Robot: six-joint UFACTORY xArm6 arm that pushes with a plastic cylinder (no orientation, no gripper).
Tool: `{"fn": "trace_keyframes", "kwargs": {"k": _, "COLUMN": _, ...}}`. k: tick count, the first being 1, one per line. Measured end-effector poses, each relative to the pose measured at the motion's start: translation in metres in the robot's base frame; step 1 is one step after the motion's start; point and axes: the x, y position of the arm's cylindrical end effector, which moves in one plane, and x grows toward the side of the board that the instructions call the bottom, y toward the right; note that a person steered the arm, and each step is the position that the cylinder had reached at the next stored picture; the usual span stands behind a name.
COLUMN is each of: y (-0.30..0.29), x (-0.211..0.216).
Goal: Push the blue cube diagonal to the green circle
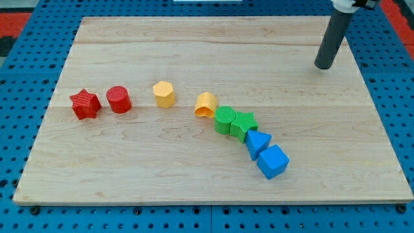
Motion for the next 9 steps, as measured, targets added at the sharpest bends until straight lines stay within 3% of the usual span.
{"fn": "trace_keyframes", "kwargs": {"k": 1, "y": 0.000, "x": 0.000}}
{"fn": "trace_keyframes", "kwargs": {"k": 3, "y": 0.015, "x": 0.130}}
{"fn": "trace_keyframes", "kwargs": {"k": 5, "y": -0.090, "x": 0.206}}
{"fn": "trace_keyframes", "kwargs": {"k": 7, "y": -0.248, "x": 0.222}}
{"fn": "trace_keyframes", "kwargs": {"k": 9, "y": -0.268, "x": 0.204}}
